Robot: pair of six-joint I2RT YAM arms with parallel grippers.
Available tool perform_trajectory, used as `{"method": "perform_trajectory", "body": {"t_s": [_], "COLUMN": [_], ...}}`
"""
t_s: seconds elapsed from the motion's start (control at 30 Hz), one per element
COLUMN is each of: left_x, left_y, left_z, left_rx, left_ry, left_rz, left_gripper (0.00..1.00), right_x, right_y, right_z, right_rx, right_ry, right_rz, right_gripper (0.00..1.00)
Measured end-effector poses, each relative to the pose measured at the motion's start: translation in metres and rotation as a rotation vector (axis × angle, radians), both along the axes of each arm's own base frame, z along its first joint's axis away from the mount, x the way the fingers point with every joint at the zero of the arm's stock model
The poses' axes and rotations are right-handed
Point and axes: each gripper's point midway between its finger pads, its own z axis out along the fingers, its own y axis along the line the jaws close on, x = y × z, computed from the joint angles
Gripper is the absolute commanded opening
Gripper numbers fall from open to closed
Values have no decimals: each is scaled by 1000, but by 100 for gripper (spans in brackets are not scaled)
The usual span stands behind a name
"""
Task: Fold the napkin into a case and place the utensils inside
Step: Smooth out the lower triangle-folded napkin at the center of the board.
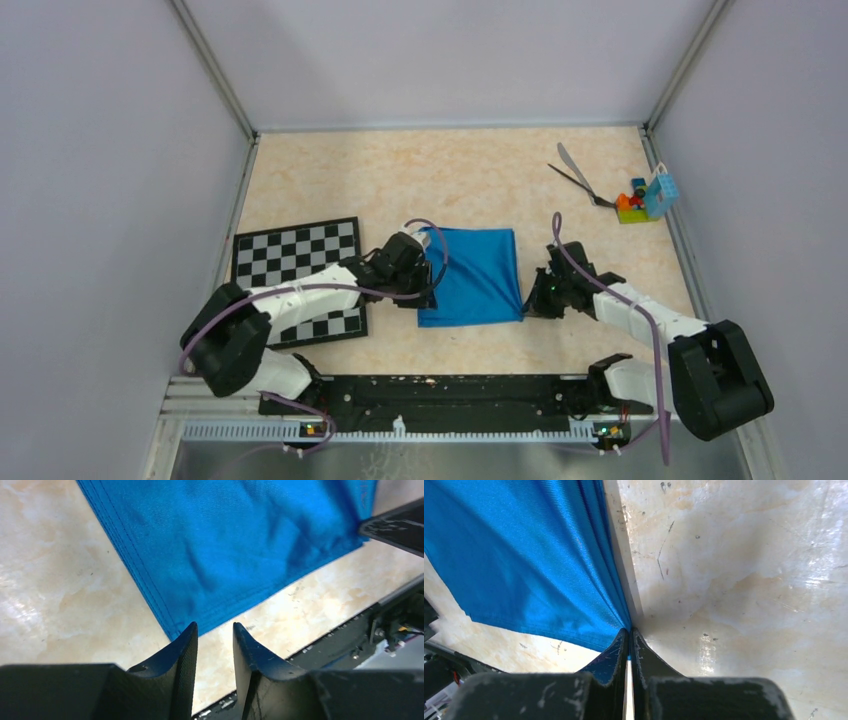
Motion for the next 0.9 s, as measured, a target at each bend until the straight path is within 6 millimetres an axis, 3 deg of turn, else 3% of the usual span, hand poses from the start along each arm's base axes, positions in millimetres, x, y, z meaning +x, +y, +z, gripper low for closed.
{"method": "perform_trajectory", "body": {"t_s": [0.1,0.3,0.37,0.5,0.6,0.7,0.77,0.9], "left_x": [3,21,23,30,43,62,79,115], "left_y": [2,10,13,12,6,0,-7,-21], "left_z": [25,86,94,95,85,67,60,58], "left_rx": [-37,-123,-139,-169,-189,-188,-187,-207], "left_ry": [-53,-202,-223,-225,-199,-148,-130,-135], "left_rz": [4,37,48,56,62,81,89,105], "left_gripper": [40,45,46,43,39,37,36,34], "right_x": [3,9,11,20,29,40,42,39], "right_y": [-2,-12,-15,-12,4,21,28,40], "right_z": [1,5,10,31,55,75,77,59], "right_rx": [-12,-78,-97,-116,-76,-12,12,49], "right_ry": [-10,-27,-33,-95,-166,-224,-230,-158], "right_rz": [-18,-24,-18,10,57,105,125,170], "right_gripper": [0,27,36,39,36,20,8,4]}}
